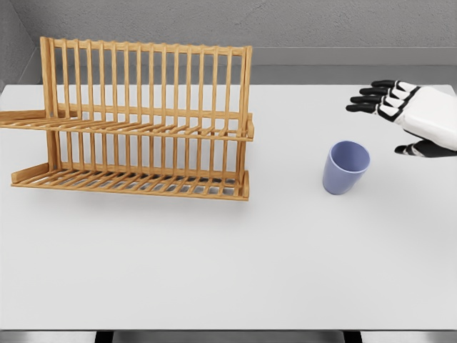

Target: Right arm put cup on second shelf

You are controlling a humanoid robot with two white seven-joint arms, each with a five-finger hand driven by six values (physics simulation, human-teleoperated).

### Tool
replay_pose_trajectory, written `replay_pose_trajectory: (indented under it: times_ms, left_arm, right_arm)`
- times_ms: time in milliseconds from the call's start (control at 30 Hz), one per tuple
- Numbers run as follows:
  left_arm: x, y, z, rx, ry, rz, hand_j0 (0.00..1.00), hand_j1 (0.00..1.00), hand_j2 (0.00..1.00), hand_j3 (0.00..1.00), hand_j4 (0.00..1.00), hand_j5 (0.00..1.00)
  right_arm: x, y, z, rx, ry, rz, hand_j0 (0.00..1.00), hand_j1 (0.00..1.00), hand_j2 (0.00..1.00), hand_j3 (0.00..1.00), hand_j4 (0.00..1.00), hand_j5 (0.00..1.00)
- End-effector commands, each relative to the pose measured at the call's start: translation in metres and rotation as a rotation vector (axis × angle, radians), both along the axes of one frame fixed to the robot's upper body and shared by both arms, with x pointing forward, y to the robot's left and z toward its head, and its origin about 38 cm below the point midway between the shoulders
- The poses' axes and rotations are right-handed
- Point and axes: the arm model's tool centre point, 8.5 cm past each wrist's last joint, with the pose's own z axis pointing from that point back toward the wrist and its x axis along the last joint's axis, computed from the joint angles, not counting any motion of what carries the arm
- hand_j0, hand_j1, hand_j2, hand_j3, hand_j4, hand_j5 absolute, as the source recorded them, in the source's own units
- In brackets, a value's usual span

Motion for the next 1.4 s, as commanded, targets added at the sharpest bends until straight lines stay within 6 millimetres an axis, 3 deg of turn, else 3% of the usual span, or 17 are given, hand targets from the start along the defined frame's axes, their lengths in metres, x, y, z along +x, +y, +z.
replay_pose_trajectory:
  times_ms: [0, 200, 267, 400, 433, 467, 500, 533, 800, 1200, 1367]
  left_arm:
    - [0.000, 0.000, 0.000, 0.000, 0.000, -0.001, 1.00, 1.00, 1.00, 1.00, 1.00, 1.00]
    - [0.000, 0.000, 0.000, 0.000, 0.000, 0.001, 1.00, 1.00, 1.00, 1.00, 1.00, 1.00]
    - [0.000, 0.000, 0.000, 0.000, 0.000, 0.001, 1.00, 1.00, 1.00, 1.00, 1.00, 1.00]
    - [0.000, 0.000, 0.000, 0.000, 0.000, -0.001, 1.00, 1.00, 1.00, 1.00, 1.00, 1.00]
    - [0.000, 0.000, 0.000, 0.000, 0.000, -0.001, 1.00, 1.00, 1.00, 1.00, 1.00, 1.00]
    - [-0.001, 0.000, 0.000, 0.000, 0.002, 0.001, 1.00, 1.00, 1.00, 1.00, 1.00, 1.00]
    - [0.000, 0.000, 0.000, 0.000, 0.000, 0.001, 1.00, 1.00, 1.00, 1.00, 1.00, 1.00]
    - [0.000, 0.000, 0.000, 0.000, 0.000, 0.000, 1.00, 1.00, 1.00, 1.00, 1.00, 1.00]
    - [0.000, 0.000, 0.000, 0.000, 0.000, -0.001, 1.00, 1.00, 1.00, 1.00, 1.00, 1.00]
    - [0.000, 0.000, 0.000, 0.000, 0.000, 0.000, 1.00, 1.00, 1.00, 1.00, 1.00, 1.00]
    - [-0.001, 0.000, 0.000, 0.000, 0.002, 0.000, 1.00, 1.00, 1.00, 1.00, 1.00, 1.00]
  right_arm:
    - [-0.001, 0.001, 0.000, 0.003, 0.004, 0.003, 1.00, 1.00, 1.00, 1.00, 1.00, 1.00]
    - [0.003, -0.010, -0.002, -0.033, 0.035, -0.027, 1.00, 1.00, 1.00, 1.00, 1.00, 1.00]
    - [0.005, -0.014, -0.002, -0.312, 0.188, -0.032, 1.00, 1.00, 1.00, 1.00, 1.00, 1.00]
    - [0.017, 0.001, 0.027, -0.287, 0.095, -0.008, 1.00, 1.00, 1.00, 1.00, 1.00, 1.00]
    - [0.029, 0.011, 0.033, -0.277, 0.078, 0.008, 1.00, 1.00, 1.00, 1.00, 1.00, 1.00]
    - [0.050, 0.027, 0.028, -0.257, 0.094, 0.031, 1.00, 1.00, 1.00, 1.00, 1.00, 1.00]
    - [0.065, 0.044, 0.011, -0.268, 0.145, 0.063, 1.00, 1.00, 1.00, 1.00, 1.00, 1.00]
    - [0.066, 0.045, 0.001, -0.286, 0.170, 0.066, 1.00, 1.00, 1.00, 1.00, 1.00, 1.00]
    - [0.057, 0.022, -0.006, -0.338, 0.205, 0.027, 1.00, 1.00, 1.00, 1.00, 1.00, 1.00]
    - [0.058, 0.035, -0.048, -0.347, 0.306, 0.061, 1.00, 1.00, 1.00, 1.00, 1.00, 1.00]
    - [0.061, 0.038, -0.050, -0.337, 0.307, 0.064, 1.00, 1.00, 1.00, 1.00, 1.00, 1.00]
